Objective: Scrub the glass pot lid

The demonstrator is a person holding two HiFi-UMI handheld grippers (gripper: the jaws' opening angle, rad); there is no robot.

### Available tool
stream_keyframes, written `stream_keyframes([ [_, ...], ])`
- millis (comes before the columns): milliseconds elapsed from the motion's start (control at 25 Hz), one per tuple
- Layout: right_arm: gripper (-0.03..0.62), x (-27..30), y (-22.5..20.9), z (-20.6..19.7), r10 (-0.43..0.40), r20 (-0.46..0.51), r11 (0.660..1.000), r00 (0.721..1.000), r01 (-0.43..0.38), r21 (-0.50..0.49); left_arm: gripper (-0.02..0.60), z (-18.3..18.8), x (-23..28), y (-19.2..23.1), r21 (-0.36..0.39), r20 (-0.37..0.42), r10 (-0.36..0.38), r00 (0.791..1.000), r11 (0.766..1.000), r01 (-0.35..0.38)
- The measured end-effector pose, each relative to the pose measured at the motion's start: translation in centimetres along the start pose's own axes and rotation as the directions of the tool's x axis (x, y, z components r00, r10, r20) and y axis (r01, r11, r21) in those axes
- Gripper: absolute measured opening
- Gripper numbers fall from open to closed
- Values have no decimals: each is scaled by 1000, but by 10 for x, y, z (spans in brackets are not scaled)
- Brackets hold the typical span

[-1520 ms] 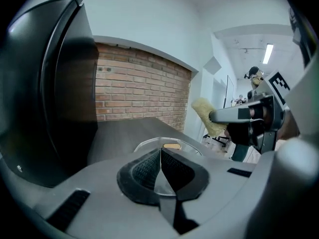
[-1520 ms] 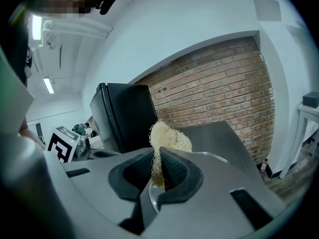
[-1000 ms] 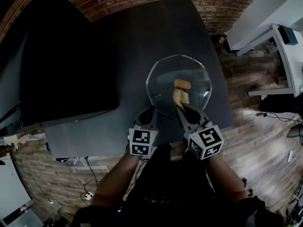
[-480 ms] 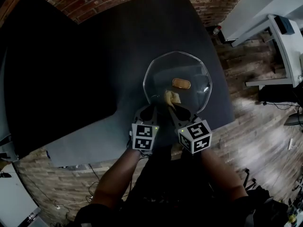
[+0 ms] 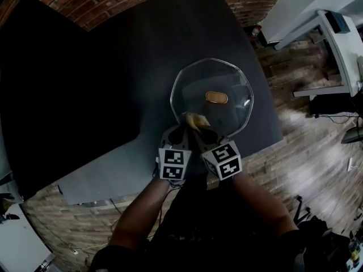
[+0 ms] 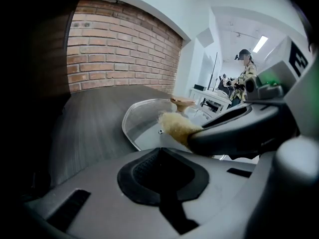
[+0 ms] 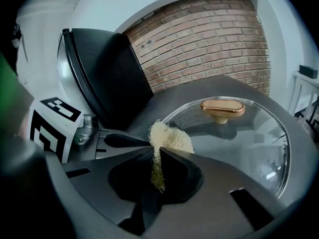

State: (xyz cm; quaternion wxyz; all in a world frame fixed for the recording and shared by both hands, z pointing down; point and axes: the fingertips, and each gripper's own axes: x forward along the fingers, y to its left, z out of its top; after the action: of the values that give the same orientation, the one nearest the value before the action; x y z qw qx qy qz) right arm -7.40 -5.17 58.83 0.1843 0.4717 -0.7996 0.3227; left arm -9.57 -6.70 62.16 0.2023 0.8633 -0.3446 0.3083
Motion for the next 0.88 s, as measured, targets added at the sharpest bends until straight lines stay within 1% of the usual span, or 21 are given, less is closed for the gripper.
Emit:
stream_keyframes([
  [200, 41, 8, 5, -12, -19, -23, 1000, 1000, 19, -17, 32, -1, 0, 1, -17, -5, -13, 1000, 1000, 13],
  [400, 41, 8, 6, -18, -23, -28, 999, 999, 22, -30, 32, -1, 2, 0, 17, 2, -11, 1000, 1000, 11],
  [600, 41, 2, 4, -25, -12, -40, 1000, 999, 12, -19, 32, -2, 3, -1, 38, -9, -14, 1000, 999, 14],
  [720, 41, -6, 1, -30, 0, -49, 1000, 999, -1, -15, 32, -3, 2, -1, 47, -14, -4, 1000, 999, 5],
  [880, 41, -24, -11, -38, 16, -58, 1000, 998, -17, -12, 32, -3, 1, -2, 42, -24, 8, 1000, 999, -7],
])
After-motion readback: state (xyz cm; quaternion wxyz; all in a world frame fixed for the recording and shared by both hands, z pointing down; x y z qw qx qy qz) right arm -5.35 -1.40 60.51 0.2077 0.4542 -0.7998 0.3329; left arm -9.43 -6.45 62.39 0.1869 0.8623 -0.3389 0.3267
